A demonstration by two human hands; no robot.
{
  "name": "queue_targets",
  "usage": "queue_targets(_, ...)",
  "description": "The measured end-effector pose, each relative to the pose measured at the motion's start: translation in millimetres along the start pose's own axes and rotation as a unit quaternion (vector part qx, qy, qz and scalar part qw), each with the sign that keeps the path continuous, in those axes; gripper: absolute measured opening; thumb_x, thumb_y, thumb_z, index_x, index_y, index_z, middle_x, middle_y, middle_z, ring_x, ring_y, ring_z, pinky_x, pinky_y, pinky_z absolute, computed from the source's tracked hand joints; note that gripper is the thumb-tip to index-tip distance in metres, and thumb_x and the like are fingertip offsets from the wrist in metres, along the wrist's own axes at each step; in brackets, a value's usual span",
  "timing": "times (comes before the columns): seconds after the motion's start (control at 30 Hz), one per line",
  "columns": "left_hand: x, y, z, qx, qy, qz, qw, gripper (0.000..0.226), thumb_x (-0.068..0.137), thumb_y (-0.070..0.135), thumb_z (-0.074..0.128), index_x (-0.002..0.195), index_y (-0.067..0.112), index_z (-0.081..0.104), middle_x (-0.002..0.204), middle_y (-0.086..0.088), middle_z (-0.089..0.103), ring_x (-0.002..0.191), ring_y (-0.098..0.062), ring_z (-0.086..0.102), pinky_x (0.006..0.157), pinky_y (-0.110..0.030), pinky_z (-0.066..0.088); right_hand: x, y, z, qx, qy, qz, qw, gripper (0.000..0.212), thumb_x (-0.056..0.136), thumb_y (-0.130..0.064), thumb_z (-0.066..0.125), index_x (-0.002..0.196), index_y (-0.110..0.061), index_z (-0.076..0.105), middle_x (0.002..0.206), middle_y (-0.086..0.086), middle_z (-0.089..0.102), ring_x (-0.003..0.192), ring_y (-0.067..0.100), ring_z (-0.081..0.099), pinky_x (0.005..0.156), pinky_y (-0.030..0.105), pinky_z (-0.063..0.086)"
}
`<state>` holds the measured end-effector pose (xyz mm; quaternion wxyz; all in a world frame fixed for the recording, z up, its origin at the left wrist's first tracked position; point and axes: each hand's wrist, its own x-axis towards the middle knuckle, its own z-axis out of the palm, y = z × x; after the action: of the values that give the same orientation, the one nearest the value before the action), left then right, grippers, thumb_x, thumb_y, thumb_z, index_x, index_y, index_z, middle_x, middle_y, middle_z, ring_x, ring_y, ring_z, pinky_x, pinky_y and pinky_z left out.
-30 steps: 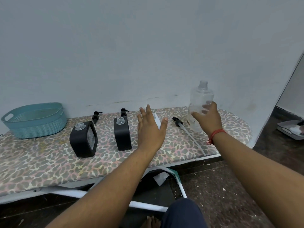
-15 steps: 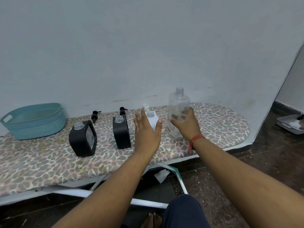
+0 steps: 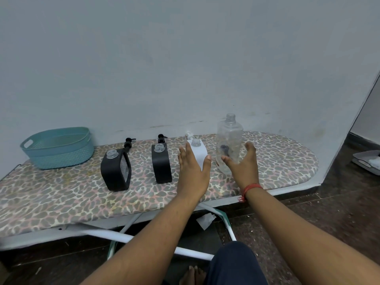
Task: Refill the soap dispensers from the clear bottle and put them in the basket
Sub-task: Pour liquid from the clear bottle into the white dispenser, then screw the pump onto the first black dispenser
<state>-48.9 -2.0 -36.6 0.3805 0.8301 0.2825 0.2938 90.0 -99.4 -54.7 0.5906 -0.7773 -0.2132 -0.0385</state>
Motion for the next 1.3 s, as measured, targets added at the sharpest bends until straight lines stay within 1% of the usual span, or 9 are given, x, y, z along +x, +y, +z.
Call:
queue_targets(0.2,-13.7,8.8,-12.7,-0.002,0.000,0.022,1.000,0.080,0.104,0.054,0.038,0.162,0.027,-0.011,0.170,0.002,-0.014,0.155,-0.012,-0.016,0.117,-0.029,-0.002,-22.2,-10.7,-15.9,-0.006,0.067,-0.050,0.997,0.079,0.083,-0.040,0.076,0.146,-0.022,0.032,0.153,0.001,0.037,0.141,0.021,0.035,0.108,0.030,0.033)
queue_targets(0.37,-26.5,25.6,-42.5,0.003,0.012,0.061,0.998,0.081,0.102,0.059,0.035,0.160,0.030,-0.013,0.169,0.002,-0.017,0.155,-0.013,-0.015,0.117,-0.030,0.001,-47.6,-48.1,-17.5,-0.034,0.072,-0.166,0.983,0.059,0.088,-0.040,0.070,0.135,-0.020,0.042,0.140,0.000,0.042,0.131,0.017,0.041,0.105,0.029,0.037)
queue_targets(0.5,-33.6,36.8,-82.7,0.017,0.033,0.088,0.995,0.082,0.102,0.062,0.034,0.160,0.031,-0.015,0.168,0.004,-0.022,0.155,-0.014,-0.017,0.115,-0.029,0.003,-63.7,-90.7,-4.3,-0.027,0.009,-0.223,0.975,0.043,0.093,-0.034,0.065,0.129,-0.019,0.048,0.135,-0.003,0.044,0.125,0.010,0.044,0.101,0.026,0.040)
queue_targets(0.6,-30.7,36.5,-118.2,0.037,0.056,0.099,0.993,0.082,0.102,0.063,0.034,0.159,0.033,-0.016,0.168,0.004,-0.023,0.154,-0.014,-0.019,0.123,-0.038,0.006,-66.7,-120.4,17.0,-0.036,-0.040,-0.242,0.969,0.040,0.095,-0.037,0.061,0.128,-0.017,0.051,0.132,-0.004,0.048,0.119,0.008,0.047,0.096,0.022,0.039)
queue_targets(0.87,-10.2,-29.9,-196.5,0.126,0.136,0.077,0.980,0.080,0.102,0.061,0.032,0.161,0.027,-0.011,0.170,-0.005,-0.014,0.156,-0.021,-0.012,0.127,-0.048,0.006,-60.2,-185.8,114.5,-0.087,-0.176,-0.220,0.956,0.026,0.096,-0.033,0.058,0.119,-0.019,0.055,0.126,-0.001,0.054,0.108,0.014,0.057,0.090,0.028,0.046)
queue_targets(0.93,-7.8,-53.6,-209.6,0.131,0.159,0.058,0.977,0.080,0.102,0.063,0.031,0.161,0.027,-0.010,0.170,-0.005,-0.012,0.157,-0.020,-0.010,0.127,-0.047,0.006,-50.3,-200.1,145.8,-0.137,-0.223,-0.218,0.940,0.027,0.097,-0.030,0.056,0.119,-0.016,0.057,0.124,0.002,0.055,0.106,0.018,0.057,0.090,0.030,0.045)
queue_targets(1.07,-10.6,-97.2,-222.9,0.148,0.181,0.025,0.972,0.086,0.096,0.074,0.023,0.161,0.028,-0.010,0.171,-0.002,-0.009,0.157,-0.017,-0.009,0.127,-0.046,0.005,-28.6,-220.5,213.9,-0.274,-0.331,-0.206,0.879,0.031,0.100,-0.017,0.047,0.128,-0.011,0.056,0.133,0.011,0.055,0.117,0.026,0.054,0.088,0.029,0.041)
queue_targets(1.2,-12.7,-131.2,-218.6,0.115,0.162,-0.017,0.980,0.094,0.088,0.080,0.019,0.161,0.029,-0.012,0.170,0.004,-0.012,0.155,-0.011,-0.013,0.127,-0.046,0.004,-6.4,-230.7,280.2,-0.380,-0.396,-0.208,0.810,0.034,0.100,-0.011,0.046,0.131,-0.006,0.058,0.137,0.015,0.057,0.124,0.031,0.054,0.101,0.035,0.045)
queue_targets(1.3,-9.4,-148.1,-211.5,0.094,0.147,-0.024,0.984,0.095,0.086,0.085,0.018,0.159,0.033,-0.016,0.169,0.009,-0.017,0.153,-0.005,-0.017,0.127,-0.043,0.000,11.8,-229.3,322.4,-0.429,-0.423,-0.208,0.770,0.036,0.102,-0.009,0.043,0.135,-0.002,0.056,0.141,0.017,0.055,0.128,0.032,0.052,0.105,0.036,0.043)
